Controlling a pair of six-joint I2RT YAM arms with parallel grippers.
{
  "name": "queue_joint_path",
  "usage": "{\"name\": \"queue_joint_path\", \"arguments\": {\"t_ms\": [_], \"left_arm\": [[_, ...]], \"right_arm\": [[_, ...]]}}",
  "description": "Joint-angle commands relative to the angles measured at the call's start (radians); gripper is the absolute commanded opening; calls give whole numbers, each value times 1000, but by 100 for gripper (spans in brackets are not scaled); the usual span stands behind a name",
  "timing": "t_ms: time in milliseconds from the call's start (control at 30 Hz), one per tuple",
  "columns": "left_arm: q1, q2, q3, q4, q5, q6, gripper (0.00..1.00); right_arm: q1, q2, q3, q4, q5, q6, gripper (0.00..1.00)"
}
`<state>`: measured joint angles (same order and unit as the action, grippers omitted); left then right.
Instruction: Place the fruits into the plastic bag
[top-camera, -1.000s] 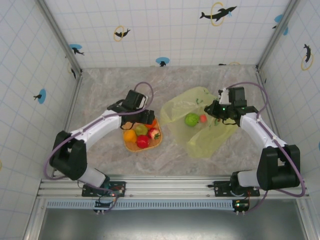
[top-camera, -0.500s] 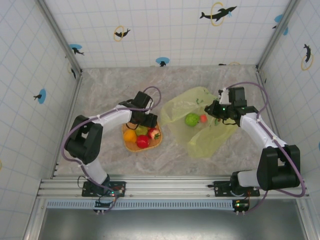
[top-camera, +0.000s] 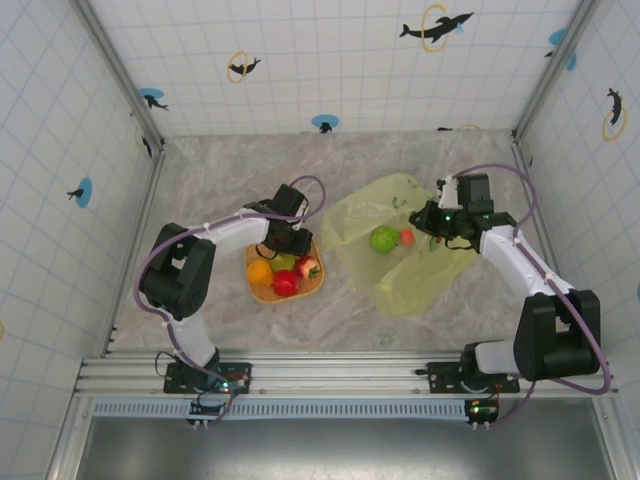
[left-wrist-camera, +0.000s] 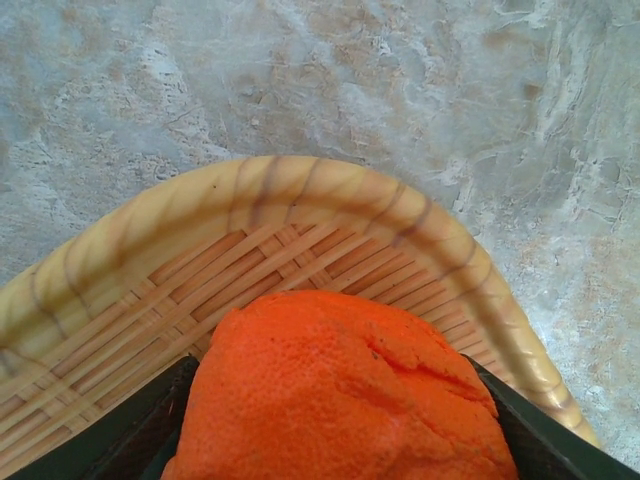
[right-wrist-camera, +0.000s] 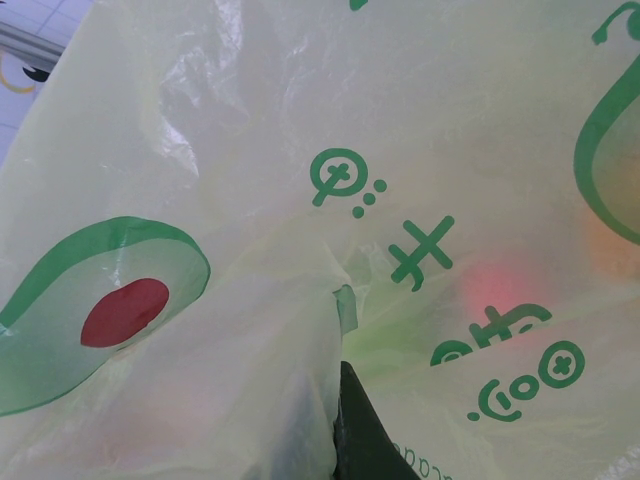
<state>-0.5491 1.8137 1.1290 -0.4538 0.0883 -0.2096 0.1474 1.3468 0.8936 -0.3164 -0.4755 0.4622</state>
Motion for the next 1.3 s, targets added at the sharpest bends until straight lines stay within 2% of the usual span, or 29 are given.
{"name": "queue_joint_path", "arguments": {"t_ms": [0,400,600,700,800,900,967,1067,1133,1267], "left_arm": [[-5,-1,27,12,-32,7,64],[-5,-128,-7,86,-154,2,57],[-14,-292,-74,153,-149,-18,51],[-59,-432,-128,196,-129,-17,49],[-154,-557,-176,252,-91,7,49],[-269,-622,-191,302,-30,31,50],[-358,-625,-186,322,-10,61,50],[-447,-579,-179,357,28,90,50],[-473,-517,-164,377,40,99,50],[-484,-342,-76,361,-31,105,49]], "right_arm": [[-10,-9,-2,-6,-2,-10,0],[-9,-17,-2,-7,-2,-8,0],[-9,-18,-1,-12,4,-10,0],[-9,-13,5,-12,5,-11,0],[-9,-2,13,-13,5,-8,0],[-9,8,21,-12,2,-7,0],[-8,9,24,-13,5,-7,0],[-8,8,25,-17,5,-8,0],[-8,6,31,-20,0,-8,0],[-9,-3,44,-43,1,-18,0]]}}
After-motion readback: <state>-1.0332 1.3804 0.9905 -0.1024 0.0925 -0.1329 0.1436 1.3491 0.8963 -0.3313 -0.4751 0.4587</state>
